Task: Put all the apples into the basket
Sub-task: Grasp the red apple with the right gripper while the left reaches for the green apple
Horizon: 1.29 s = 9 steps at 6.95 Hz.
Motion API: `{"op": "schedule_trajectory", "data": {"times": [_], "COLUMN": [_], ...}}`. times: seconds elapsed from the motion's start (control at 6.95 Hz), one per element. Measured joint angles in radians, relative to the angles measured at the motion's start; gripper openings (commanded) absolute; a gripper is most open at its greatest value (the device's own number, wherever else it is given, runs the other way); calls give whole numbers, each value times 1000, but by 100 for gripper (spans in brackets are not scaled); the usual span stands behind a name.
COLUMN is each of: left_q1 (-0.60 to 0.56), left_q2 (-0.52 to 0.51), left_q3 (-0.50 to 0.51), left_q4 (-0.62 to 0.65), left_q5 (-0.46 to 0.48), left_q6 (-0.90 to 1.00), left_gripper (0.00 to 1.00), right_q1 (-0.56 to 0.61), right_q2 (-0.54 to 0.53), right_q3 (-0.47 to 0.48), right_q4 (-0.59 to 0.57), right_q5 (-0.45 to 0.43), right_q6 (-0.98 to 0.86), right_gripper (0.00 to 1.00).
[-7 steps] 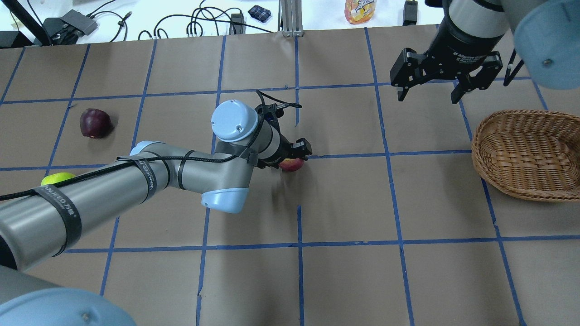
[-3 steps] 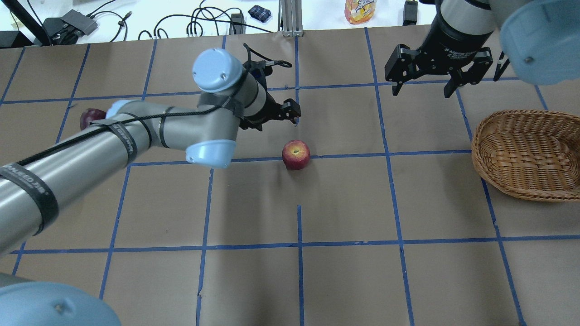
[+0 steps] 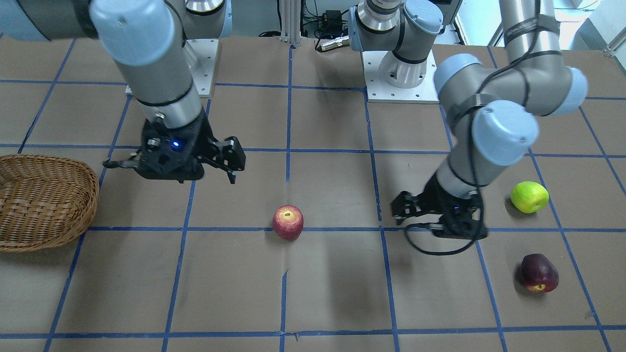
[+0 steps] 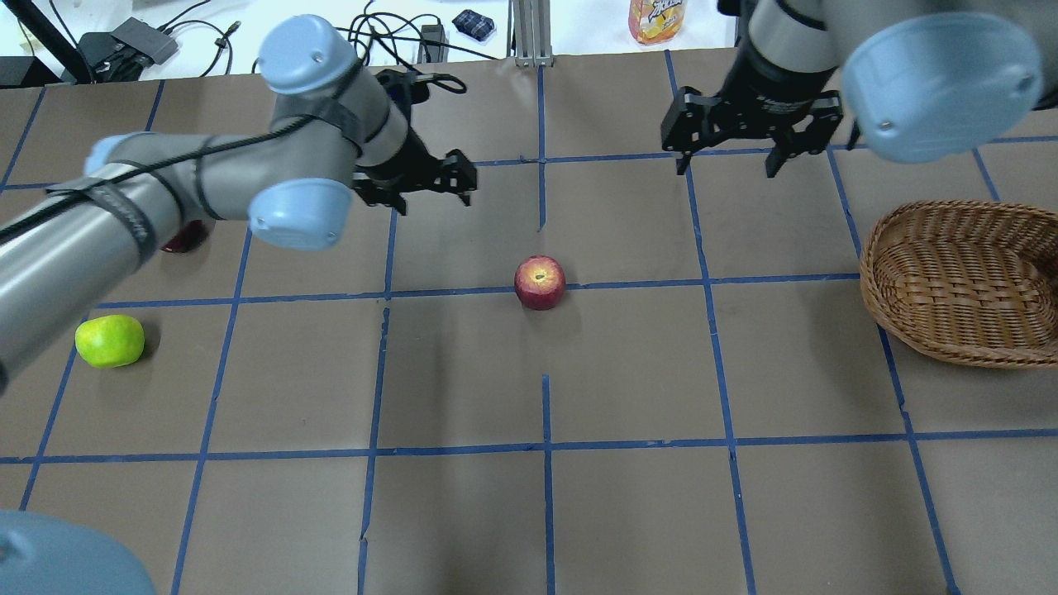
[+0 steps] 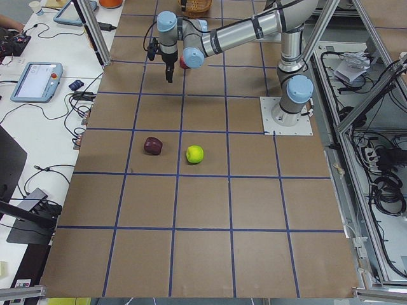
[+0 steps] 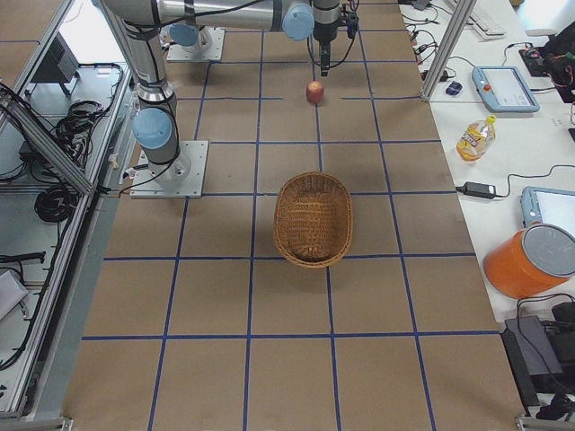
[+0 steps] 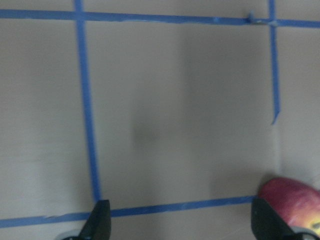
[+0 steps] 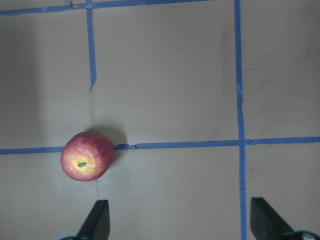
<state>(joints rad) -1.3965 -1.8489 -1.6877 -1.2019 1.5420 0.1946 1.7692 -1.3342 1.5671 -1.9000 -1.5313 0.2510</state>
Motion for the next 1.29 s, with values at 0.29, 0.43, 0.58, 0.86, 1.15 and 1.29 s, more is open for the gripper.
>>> {"op": "schedule_trajectory", "data": {"times": [0.29, 0.43, 0.58, 0.86, 1.15, 1.29], "left_q1": [228, 302, 349, 394, 412, 416], "left_q2": [-1, -12, -29, -71, -116, -134], "left_q3": [-24, -38, -47, -51, -53, -54], "left_q4": [-91, -83, -54, -15, 25, 51], "left_q5": [139, 189, 210, 223, 226, 228], "left_q6": [119, 168, 220, 261, 270, 273], "left_gripper": [100, 100, 100, 100, 100, 100], "right_q1": [115, 157, 185, 199, 200, 200], "right_q2": [157, 222, 274, 332, 349, 348], "right_q3": [2, 4, 13, 46, 64, 65], "right_q4": [-157, -222, -278, -362, -395, -397], "right_q5": [-23, -43, -68, -85, -84, -82], "right_q6": [167, 204, 215, 212, 198, 192], "right_gripper": [100, 100, 100, 96, 37, 34]}}
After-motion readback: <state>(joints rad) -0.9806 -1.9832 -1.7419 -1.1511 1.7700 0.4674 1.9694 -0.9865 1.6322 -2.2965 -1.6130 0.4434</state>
